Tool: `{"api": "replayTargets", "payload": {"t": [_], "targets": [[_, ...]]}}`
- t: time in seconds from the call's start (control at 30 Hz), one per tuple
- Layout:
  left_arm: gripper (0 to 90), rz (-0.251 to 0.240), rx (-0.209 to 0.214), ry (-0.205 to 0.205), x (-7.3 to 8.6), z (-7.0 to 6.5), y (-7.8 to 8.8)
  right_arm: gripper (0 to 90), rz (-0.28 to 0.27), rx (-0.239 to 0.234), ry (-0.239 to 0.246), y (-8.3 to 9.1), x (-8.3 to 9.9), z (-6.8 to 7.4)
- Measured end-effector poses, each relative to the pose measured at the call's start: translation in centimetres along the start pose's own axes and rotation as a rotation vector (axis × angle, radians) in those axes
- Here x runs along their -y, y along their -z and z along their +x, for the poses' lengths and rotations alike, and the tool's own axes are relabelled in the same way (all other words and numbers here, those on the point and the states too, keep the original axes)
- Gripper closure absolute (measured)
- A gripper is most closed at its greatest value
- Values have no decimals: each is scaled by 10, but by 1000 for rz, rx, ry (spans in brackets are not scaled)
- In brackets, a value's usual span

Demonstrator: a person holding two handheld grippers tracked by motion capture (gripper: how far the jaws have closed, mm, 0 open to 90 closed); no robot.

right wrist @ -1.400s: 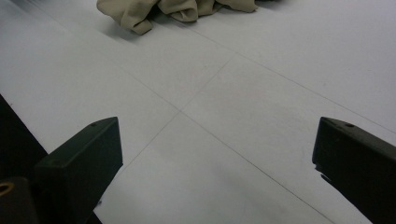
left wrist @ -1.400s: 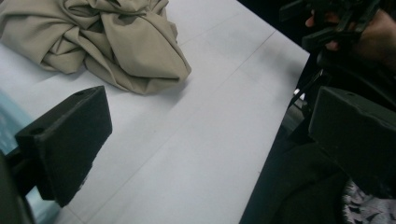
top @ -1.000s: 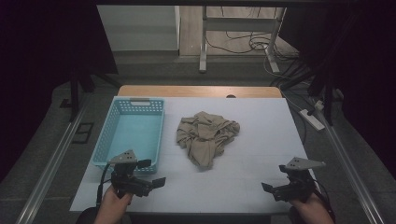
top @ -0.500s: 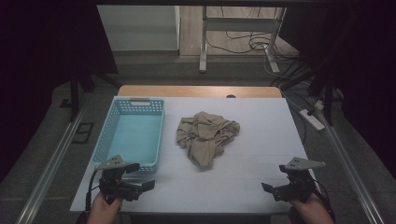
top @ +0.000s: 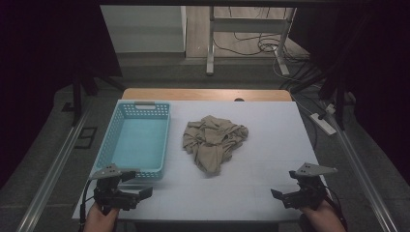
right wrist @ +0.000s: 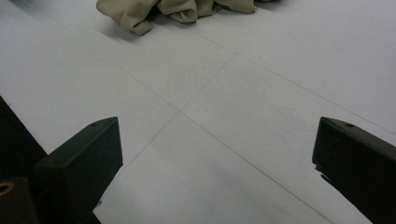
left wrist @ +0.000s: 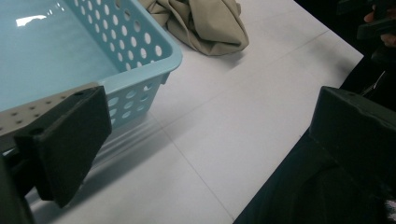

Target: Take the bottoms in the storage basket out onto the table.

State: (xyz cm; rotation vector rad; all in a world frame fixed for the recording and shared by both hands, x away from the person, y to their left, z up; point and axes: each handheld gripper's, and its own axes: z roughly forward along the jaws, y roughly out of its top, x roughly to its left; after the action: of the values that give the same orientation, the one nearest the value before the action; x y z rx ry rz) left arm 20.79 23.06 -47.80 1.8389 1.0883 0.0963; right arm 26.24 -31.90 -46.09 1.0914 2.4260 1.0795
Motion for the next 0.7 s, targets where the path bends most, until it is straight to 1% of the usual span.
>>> {"api": "replayTargets", "payload": {"t": [0.07, 0.27, 0.53, 0.63, 0.7], "targets": [[0, 3, -13, 1, 1, 1, 2, 19, 0, 1, 0, 0, 0, 0], [0, -9, -31, 11, 4, 4, 9, 19, -3, 2, 0, 0, 0, 0], [0, -8, -61, 20, 8, 6, 17, 20, -1, 2, 4, 0, -1, 0], [1, 6, -78, 8, 10, 5, 20, 19, 4, 1, 6, -1, -1, 0], [1, 7, -83, 5, 10, 5, 21, 20, 4, 1, 7, -1, -1, 0]]}}
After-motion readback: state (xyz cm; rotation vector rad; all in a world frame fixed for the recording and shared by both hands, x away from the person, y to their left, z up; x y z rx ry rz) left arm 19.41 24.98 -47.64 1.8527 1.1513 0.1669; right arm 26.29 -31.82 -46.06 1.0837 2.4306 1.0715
